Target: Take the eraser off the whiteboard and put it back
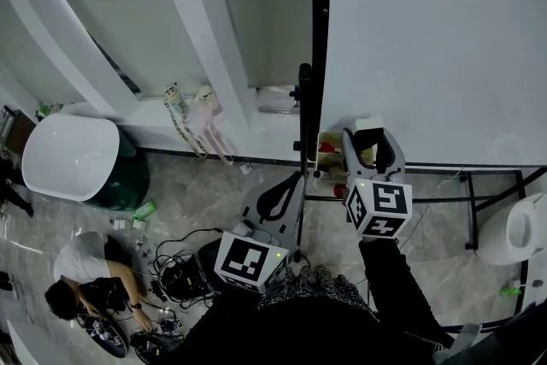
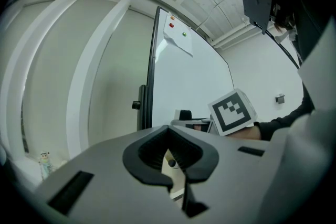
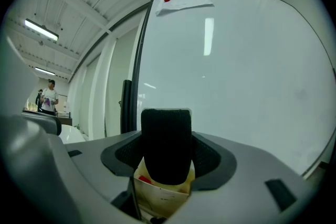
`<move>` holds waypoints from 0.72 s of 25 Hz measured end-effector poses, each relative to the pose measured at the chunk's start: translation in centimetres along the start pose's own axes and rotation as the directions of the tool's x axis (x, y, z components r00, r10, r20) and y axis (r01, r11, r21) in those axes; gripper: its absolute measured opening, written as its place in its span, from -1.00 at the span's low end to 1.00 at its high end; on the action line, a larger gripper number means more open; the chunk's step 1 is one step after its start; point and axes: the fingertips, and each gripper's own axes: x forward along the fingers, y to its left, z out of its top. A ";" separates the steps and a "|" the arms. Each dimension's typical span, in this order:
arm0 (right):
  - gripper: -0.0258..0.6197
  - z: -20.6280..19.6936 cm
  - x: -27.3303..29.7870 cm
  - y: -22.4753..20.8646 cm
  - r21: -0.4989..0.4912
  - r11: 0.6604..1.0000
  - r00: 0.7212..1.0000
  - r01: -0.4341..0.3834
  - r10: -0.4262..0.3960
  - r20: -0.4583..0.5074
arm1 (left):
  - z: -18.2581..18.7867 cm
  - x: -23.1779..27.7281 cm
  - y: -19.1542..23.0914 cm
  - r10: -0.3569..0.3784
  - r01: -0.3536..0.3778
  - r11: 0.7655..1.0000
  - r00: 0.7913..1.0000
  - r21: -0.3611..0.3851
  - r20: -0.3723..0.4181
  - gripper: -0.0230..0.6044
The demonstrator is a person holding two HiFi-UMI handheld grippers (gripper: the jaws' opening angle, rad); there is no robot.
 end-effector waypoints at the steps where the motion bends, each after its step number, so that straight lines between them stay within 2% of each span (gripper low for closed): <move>1: -0.09 -0.3 0.1 -0.1 -0.002 1.000 1.000 0.002 -0.002 -0.008 | 0.0 0.0 0.0 -0.001 0.001 1.000 1.000 0.000 0.000 -0.92; 18: -0.09 -4.4 0.7 -0.6 -0.022 0.999 0.992 0.029 -0.032 -0.119 | 0.0 0.0 -0.2 -0.005 0.005 1.000 1.000 0.001 -0.024 -0.92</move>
